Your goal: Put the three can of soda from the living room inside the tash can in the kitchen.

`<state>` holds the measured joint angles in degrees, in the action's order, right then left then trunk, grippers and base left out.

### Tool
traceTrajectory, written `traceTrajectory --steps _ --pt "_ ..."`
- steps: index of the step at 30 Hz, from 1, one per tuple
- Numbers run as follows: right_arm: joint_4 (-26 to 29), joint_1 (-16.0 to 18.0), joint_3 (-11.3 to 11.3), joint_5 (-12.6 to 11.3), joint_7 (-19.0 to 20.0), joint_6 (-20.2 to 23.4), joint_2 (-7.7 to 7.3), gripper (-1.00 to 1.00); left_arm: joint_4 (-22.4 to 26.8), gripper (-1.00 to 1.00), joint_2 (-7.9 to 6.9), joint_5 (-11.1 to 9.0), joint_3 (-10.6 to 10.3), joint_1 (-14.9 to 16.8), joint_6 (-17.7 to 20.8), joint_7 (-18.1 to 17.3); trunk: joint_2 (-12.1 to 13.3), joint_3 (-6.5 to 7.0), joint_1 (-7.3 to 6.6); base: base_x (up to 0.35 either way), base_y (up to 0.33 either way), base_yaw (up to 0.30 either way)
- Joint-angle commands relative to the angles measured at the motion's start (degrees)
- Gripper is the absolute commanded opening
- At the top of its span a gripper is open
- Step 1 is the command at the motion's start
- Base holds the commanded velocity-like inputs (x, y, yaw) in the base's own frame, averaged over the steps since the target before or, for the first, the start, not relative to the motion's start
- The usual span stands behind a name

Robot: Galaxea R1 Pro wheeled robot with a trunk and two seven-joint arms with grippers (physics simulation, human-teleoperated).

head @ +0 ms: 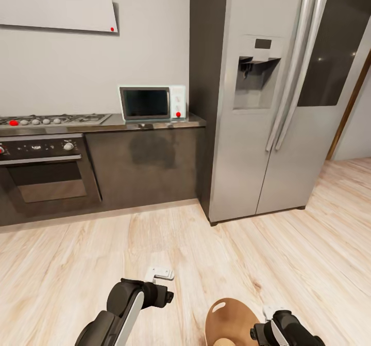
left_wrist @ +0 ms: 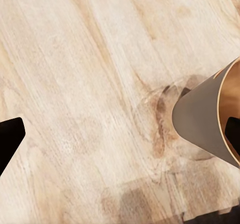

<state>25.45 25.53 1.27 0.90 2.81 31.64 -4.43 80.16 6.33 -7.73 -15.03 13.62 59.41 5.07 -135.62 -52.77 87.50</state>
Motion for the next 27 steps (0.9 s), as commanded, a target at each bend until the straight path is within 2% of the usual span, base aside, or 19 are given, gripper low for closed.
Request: traceTrajectory --steps 1,8,11,16,17,27 --pt "-0.01 0.03 -0.01 -0.01 0.00 0.00 -0.01 1.00 0.00 1.00 0.00 0.00 0.00 0.00 0.00 0.01 0.00 0.00 0.00 0.000 0.000 0.000" --pt "-0.10 0.12 -0.06 -0.02 0.00 0.00 -0.09 1.00 0.00 1.00 0.00 0.00 0.00 0.00 0.00 0.02 0.00 0.00 0.00 0.000 0.000 0.000" --pt "-0.12 0.13 -0.09 -0.02 0.00 0.00 -0.12 1.00 0.00 1.00 0.00 0.00 0.00 0.00 0.00 0.02 -1.20 -0.54 0.66 0.000 0.000 0.000" --pt "-0.20 0.13 -0.12 -0.02 -0.01 0.00 -0.18 1.00 0.04 1.00 0.00 0.00 0.00 0.00 0.00 0.02 -1.20 -0.54 0.66 0.000 0.000 0.000" --pt "-0.22 0.13 -0.12 -0.02 -0.02 0.00 -0.19 -1.00 0.05 1.00 0.00 0.00 0.00 0.00 0.00 0.02 -1.20 -0.54 0.66 0.000 0.000 0.000" --pt "-0.32 0.13 -0.09 -0.02 0.02 0.00 -0.30 -1.00 0.01 1.00 0.00 0.00 0.00 0.00 0.00 0.02 -1.20 -0.54 0.66 0.000 0.000 0.000"
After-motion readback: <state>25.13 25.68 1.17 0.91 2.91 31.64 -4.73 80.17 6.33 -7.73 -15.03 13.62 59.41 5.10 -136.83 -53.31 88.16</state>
